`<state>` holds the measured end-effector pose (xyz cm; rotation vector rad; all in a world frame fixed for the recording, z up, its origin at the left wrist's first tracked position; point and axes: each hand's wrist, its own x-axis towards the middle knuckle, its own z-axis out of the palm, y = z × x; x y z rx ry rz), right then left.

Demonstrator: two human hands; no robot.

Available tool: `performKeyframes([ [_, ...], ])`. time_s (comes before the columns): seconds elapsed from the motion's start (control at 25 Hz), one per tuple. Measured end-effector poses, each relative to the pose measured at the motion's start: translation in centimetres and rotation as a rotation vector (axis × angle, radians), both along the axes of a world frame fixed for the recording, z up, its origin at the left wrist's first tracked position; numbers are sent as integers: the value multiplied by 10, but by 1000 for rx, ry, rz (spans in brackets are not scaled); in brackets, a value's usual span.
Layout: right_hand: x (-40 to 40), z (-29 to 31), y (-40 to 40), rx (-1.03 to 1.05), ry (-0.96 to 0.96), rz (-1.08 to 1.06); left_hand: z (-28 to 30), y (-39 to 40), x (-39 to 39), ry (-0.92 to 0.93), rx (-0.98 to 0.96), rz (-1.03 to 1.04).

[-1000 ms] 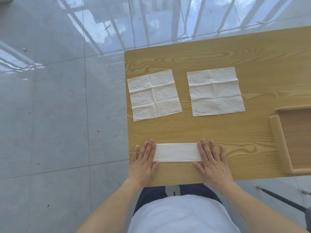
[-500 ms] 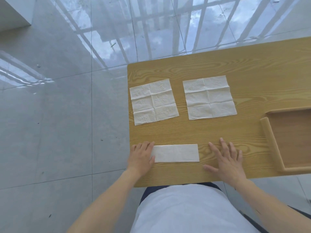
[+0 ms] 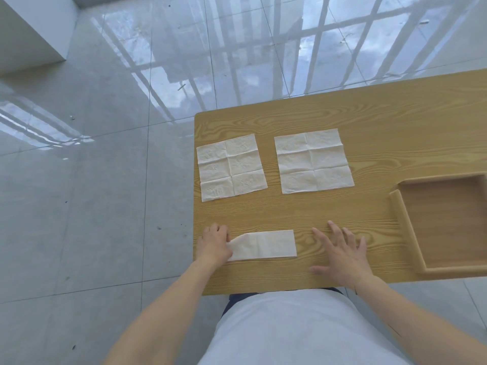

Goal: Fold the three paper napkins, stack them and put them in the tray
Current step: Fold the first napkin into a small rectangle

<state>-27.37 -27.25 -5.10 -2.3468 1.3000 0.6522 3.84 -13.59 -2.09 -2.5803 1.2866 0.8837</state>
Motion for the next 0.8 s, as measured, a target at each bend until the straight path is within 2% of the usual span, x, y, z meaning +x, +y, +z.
performKeyframes([
  [0.16, 0, -3, -2, 7, -7, 28, -1, 6, -2, 127, -45, 176],
  [0.48, -4, -5, -6, -7, -46, 42, 35, 3, -22, 454, -355, 586],
  [0.6, -3, -3, -7, -2, -41, 52, 45, -16, -41, 577, -399, 629],
  [0.8, -2, 2, -7, 31, -42, 40, 42, -56, -82, 664, -385, 583],
])
